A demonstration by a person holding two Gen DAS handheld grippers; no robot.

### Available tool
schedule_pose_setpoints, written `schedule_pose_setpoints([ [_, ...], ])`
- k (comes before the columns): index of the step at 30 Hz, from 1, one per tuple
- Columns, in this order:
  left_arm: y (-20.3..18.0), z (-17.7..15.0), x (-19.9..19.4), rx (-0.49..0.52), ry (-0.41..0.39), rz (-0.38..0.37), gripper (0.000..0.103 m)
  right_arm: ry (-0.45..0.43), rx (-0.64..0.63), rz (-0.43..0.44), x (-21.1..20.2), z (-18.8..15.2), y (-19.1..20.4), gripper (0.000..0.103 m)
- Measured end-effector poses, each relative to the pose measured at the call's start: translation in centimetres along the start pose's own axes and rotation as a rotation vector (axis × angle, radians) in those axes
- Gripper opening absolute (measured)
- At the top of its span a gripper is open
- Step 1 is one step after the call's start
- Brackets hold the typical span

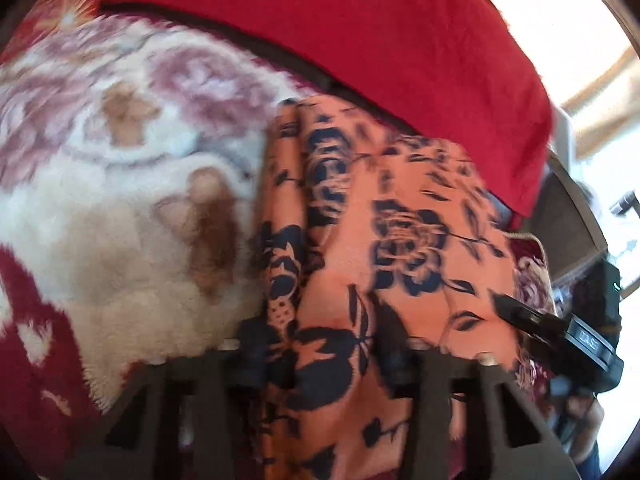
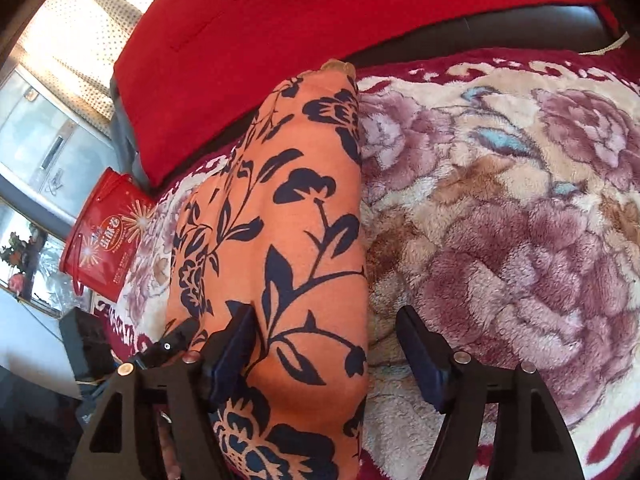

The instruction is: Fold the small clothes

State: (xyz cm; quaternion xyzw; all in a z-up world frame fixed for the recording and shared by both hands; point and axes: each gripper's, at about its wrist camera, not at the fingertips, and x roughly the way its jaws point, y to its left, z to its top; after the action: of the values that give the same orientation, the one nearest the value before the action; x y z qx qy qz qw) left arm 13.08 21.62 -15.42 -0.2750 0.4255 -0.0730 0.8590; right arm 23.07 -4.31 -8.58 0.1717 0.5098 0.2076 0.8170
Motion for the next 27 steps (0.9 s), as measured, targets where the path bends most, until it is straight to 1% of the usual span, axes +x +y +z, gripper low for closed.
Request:
schedule_pose_setpoints([
  [2, -0.4, -0.2, 0.0, 0.015, -0.007, 0.005, 0.033, 0.001, 0.005, 0.009, 0.0, -0.2, 0.0, 0.075],
  [4, -0.6, -0.1, 0.0, 0.020, -0.007, 0.002, 0.032, 0.001, 0.008, 0.018, -0.1, -0.3, -0.2, 0.076],
  [6, -0.4, -0.1, 0.1, -0.001, -0.001, -0.013, 0.033, -0.001, 0.006, 0.023, -0.1, -0.4, -0.3, 0.077],
  [7, -0.2, 0.1, 0.1, -0.014, 0.004, -0.018, 0.036, 0.000, 0.007, 0.025, 0.0, -0.4, -0.4, 0.077],
  [8, 0.2, 0.3, 0.0, -0.029, 0.009, -0.011, 0.043, 0.001, 0.010, 0.029, 0.0, -0.5, -0.5, 0.077],
  [9, 0.2, 0.5, -0.2, -0.038, 0.011, -0.006, 0.046, 0.001, 0.010, 0.031, 0.0, -0.5, -0.6, 0.077],
  [10, 0.2, 0.7, -0.4, -0.050, 0.006, -0.002, 0.055, 0.003, 0.009, 0.033, -0.1, -0.4, -0.6, 0.077],
  [11, 0.2, 1.4, -0.6, -0.059, -0.005, -0.008, 0.070, 0.004, 0.007, 0.035, 0.0, -0.4, -0.7, 0.077],
  [12, 0.2, 2.2, -0.9, -0.063, -0.026, -0.022, 0.076, 0.006, 0.006, 0.038, 0.0, -0.4, -0.7, 0.077],
  [13, 0.1, 3.1, -1.1, -0.071, -0.053, -0.021, 0.080, 0.007, 0.006, 0.041, 0.0, -0.4, -0.7, 0.077],
  [14, 0.2, 3.7, -1.1, -0.072, -0.061, -0.014, 0.080, 0.007, 0.007, 0.043, 0.0, -0.4, -0.7, 0.078],
  [16, 0.0, 5.5, 0.6, -0.053, -0.014, -0.015, 0.080, 0.006, 0.008, 0.050, 0.1, -0.4, -0.9, 0.078],
  [18, 0.3, 6.7, 3.6, -0.054, 0.092, 0.038, 0.042, 0.009, 0.010, 0.055, 0.1, -0.4, -1.0, 0.078],
  [19, 0.5, 6.9, 4.7, -0.061, 0.138, 0.005, 0.038, 0.012, 0.009, 0.061, 0.1, -0.4, -1.0, 0.078],
  [22, 1.3, 7.2, 4.8, -0.111, 0.147, -0.044, 0.031, 0.015, 0.006, 0.065, 0.2, -0.3, -1.1, 0.078],
  [23, 2.3, 7.2, 4.1, -0.165, 0.147, -0.081, 0.030, 0.016, 0.006, 0.070, 0.2, -0.2, -1.2, 0.078],
  [24, 2.7, 7.1, 3.8, -0.191, 0.136, -0.095, 0.030, 0.016, 0.005, 0.073, 0.2, -0.3, -1.2, 0.078],
  [25, 2.9, 6.9, 3.0, -0.205, 0.109, -0.098, 0.030, 0.014, 0.005, 0.076, 0.2, -0.3, -1.3, 0.078],
  [26, 2.6, 6.5, 1.9, -0.199, 0.071, -0.080, 0.030, 0.012, 0.008, 0.079, 0.2, -0.3, -1.3, 0.078],
  [27, 2.3, 6.0, 1.1, -0.187, 0.056, -0.059, 0.030, 0.011, 0.015, 0.086, 0.2, -0.3, -1.5, 0.078],
])
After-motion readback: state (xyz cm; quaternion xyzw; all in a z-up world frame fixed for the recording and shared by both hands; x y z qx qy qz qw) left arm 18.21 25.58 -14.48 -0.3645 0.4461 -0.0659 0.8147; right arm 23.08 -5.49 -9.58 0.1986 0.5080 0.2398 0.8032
